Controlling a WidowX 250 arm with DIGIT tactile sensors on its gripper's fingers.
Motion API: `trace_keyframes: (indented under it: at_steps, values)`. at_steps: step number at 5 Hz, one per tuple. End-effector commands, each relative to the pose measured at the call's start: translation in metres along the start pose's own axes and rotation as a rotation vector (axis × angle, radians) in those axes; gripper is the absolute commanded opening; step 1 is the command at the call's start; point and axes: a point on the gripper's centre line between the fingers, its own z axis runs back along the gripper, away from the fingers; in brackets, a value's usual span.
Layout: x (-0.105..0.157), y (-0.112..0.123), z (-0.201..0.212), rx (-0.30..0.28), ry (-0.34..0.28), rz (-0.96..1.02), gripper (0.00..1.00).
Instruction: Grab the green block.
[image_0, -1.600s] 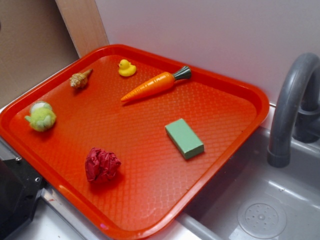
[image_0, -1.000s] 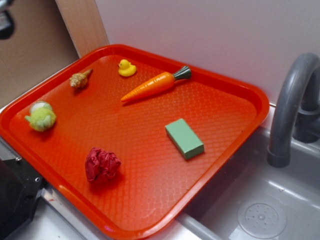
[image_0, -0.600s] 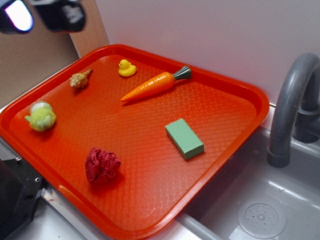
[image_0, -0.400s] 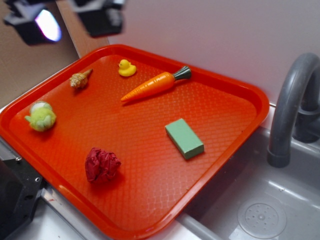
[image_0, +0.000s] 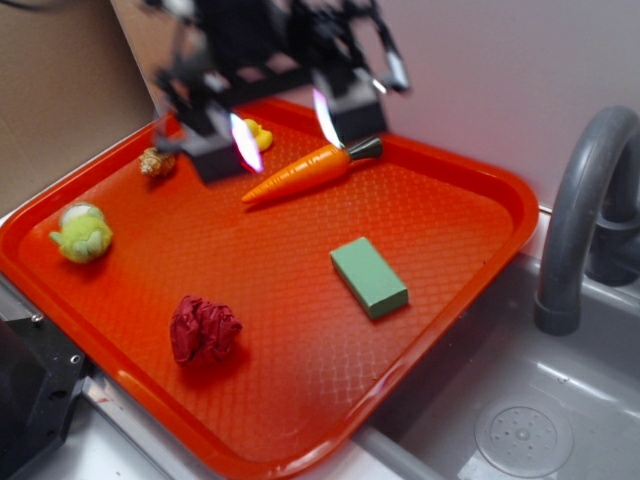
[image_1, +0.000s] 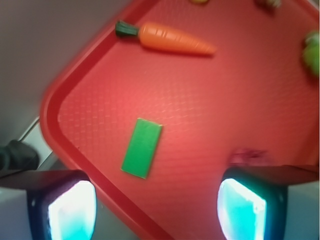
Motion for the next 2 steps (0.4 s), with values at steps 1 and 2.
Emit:
trace_keyframes:
  at_steps: [1, 2]
  values:
    - [0.026, -0.020, -0.055, 0.034, 0.016, 0.139, 1.00]
    - [0.033, -0.016, -0.078, 0.061, 0.002, 0.162, 1.00]
